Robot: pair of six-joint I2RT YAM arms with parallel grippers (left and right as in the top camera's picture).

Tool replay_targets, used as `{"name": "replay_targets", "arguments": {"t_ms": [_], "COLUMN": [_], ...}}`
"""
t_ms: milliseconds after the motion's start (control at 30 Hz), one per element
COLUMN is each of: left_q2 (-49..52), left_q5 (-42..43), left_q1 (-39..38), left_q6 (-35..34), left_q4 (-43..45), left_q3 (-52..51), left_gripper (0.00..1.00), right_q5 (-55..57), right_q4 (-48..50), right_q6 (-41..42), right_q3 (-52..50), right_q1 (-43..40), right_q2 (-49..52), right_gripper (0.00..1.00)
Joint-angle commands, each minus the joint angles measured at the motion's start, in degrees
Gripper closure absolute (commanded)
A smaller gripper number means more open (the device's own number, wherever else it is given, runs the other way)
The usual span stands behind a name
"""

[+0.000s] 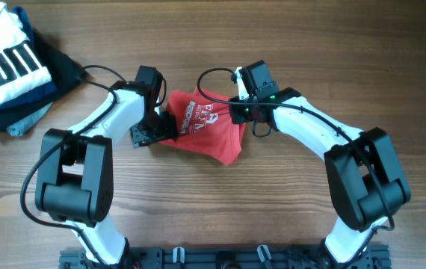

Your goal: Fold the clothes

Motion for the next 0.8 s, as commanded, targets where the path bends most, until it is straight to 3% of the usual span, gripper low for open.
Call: {"name": "replay_targets", "arguments": {"t_ms": [0,433,767], "left_q2": [0.59,-3.65,-17.40], "left_q5": [-8.92,-8.68,-9.40], "left_q1": [1.18,8.55,9.66], "left_q6": [-3.52,-4.74,-4.46], "left_q4": [-1.29,-7.72,-6.10], "left_q3": [-2.12,-2.08,-2.08], "left_gripper": [0.23,0.29,0.18], "right_q5": [1.44,1.49,1.46], "right_q4": [-0.09,-0.11,-1.40], "right_q6": [0.70,0.72,0.70], "right_q3": [0.46,0.46,0.48], "right_q1": [-0.44,-0.44,-0.44], "right_q2": [0.90,0.98,0.70], "right_gripper": [0.86,0.86,0.92]}}
